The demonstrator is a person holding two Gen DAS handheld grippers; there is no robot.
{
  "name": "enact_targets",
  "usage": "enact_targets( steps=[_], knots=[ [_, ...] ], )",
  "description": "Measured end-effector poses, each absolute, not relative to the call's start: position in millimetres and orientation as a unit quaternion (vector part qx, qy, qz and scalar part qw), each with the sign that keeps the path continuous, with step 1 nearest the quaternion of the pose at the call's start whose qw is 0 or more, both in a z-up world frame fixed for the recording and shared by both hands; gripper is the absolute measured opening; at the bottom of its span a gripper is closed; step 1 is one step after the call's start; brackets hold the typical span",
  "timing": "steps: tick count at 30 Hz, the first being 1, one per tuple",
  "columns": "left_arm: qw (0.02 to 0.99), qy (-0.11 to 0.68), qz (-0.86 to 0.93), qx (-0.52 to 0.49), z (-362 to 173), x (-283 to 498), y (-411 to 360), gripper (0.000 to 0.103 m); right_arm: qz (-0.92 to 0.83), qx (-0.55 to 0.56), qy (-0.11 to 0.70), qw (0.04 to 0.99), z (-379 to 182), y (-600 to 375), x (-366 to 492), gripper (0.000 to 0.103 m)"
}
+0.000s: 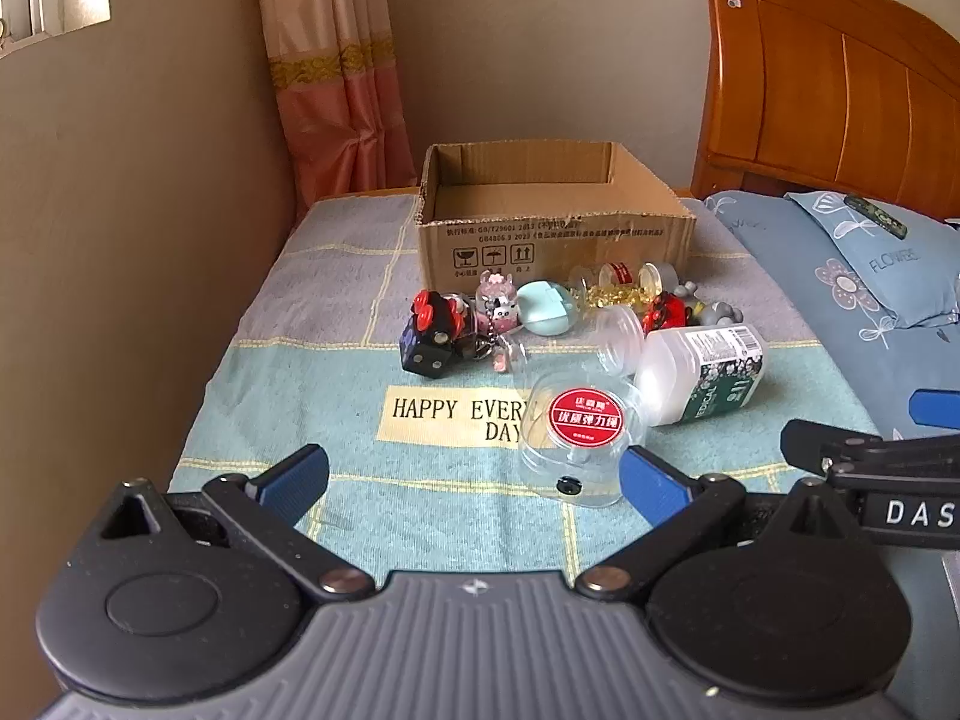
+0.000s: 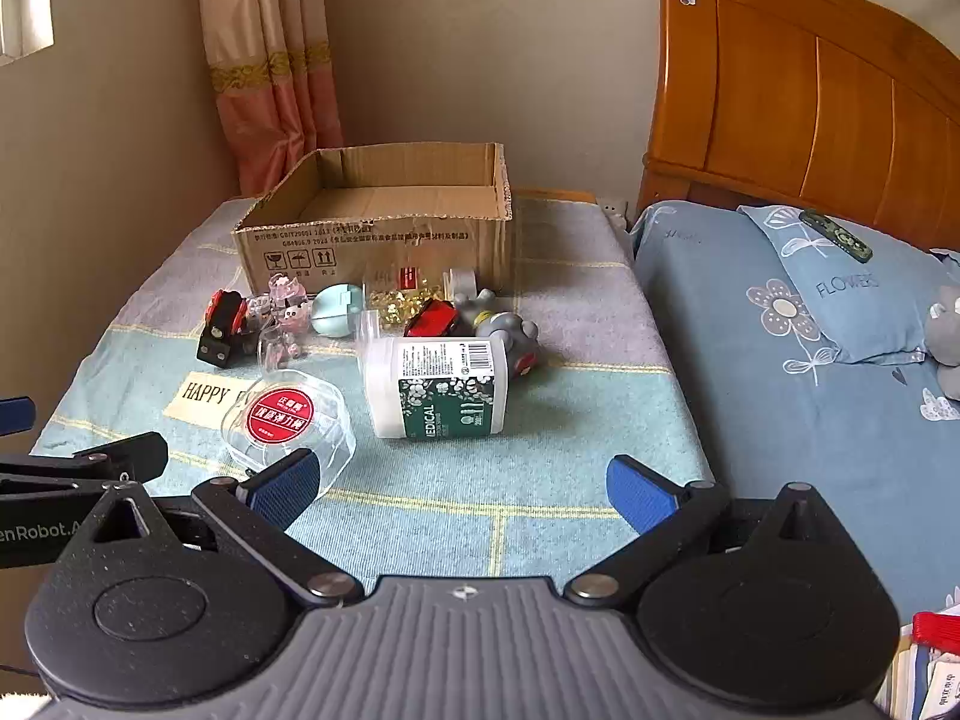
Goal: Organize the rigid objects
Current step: 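Move the left tool to the clear red-labelled container and grasp it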
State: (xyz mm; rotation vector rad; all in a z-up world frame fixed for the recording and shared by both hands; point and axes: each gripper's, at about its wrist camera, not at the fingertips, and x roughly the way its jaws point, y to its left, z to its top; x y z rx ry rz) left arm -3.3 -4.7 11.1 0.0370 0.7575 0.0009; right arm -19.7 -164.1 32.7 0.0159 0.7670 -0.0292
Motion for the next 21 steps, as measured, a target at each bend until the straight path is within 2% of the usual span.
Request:
enact_targets(
  steps=[21],
  knots=[
    [0.933, 0.359, -0.023, 0.017, 6.9, 0.0, -5.4, 0.102, -0.019, 0.011, 0.366, 0.930, 31.2, -165.6, -20.6, 0.103]
  ],
)
